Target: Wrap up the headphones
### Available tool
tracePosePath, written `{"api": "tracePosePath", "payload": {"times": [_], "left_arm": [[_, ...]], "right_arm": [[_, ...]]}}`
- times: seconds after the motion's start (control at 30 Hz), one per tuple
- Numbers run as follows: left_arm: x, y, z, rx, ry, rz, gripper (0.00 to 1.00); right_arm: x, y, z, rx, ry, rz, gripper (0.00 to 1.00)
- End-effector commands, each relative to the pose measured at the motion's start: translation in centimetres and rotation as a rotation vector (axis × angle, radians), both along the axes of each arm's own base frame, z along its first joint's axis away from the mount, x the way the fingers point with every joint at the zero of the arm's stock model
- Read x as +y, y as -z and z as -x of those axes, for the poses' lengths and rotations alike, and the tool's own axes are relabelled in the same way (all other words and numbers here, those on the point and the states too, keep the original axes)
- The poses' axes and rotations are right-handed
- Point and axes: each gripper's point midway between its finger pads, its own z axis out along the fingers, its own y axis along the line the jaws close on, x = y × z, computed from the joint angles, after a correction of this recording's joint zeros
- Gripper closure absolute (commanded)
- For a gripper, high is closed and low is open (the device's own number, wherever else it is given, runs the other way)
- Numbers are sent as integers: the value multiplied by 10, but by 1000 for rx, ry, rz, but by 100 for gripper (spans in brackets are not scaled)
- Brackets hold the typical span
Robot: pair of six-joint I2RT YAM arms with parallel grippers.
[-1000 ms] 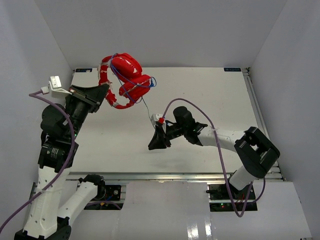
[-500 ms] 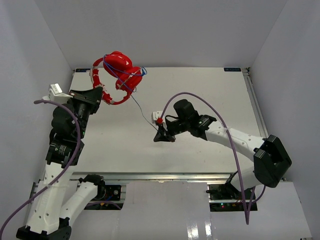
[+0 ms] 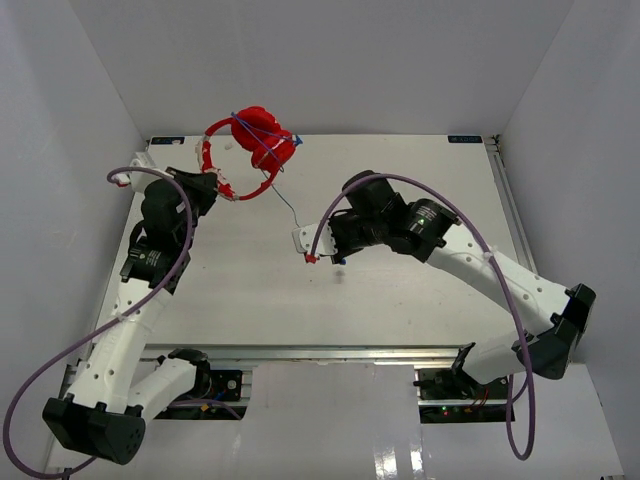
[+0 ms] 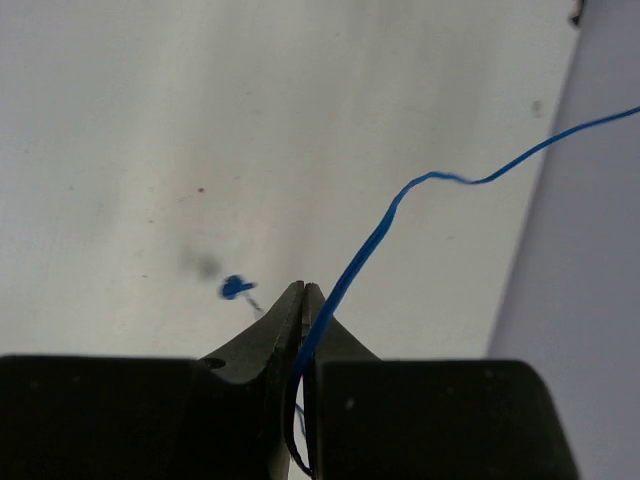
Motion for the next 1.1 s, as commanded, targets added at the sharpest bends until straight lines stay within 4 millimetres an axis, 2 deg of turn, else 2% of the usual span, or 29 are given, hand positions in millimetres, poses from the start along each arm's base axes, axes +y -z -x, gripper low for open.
{"api": "tracePosePath", "payload": {"times": [0.0, 0.13, 0.2, 0.3, 0.43, 0.57, 0.7, 0.83, 0.9, 1.07], "left_arm": [[-2, 1, -3, -46, 8, 3, 100], [-9, 31, -2, 9, 61, -44, 100], [-15, 39, 3, 19, 104, -66, 100], [-19, 63, 11, 56, 155, -119, 100], [-28, 84, 25, 86, 239, -159, 100], [-35, 91, 39, 89, 304, -183, 100], [-31, 98, 47, 104, 312, -222, 100], [-34, 102, 50, 109, 340, -247, 100], [-36, 106, 51, 117, 359, -261, 100], [-33, 119, 57, 128, 375, -318, 100]], "right_arm": [[-4, -85, 4, -330, -18, 7, 92], [-1, -114, -4, -502, 39, 26, 92], [1, -130, -9, -556, 76, 0, 92], [7, -146, -7, -584, 89, -37, 92], [20, -160, -11, -618, 119, -59, 92], [35, -171, -15, -631, 139, -84, 92], [56, -165, -3, -610, 96, -66, 92], [67, -158, 7, -635, 67, -36, 92], [70, -161, 5, -660, 75, -30, 92], [69, -184, -7, -732, 129, -46, 92]]}}
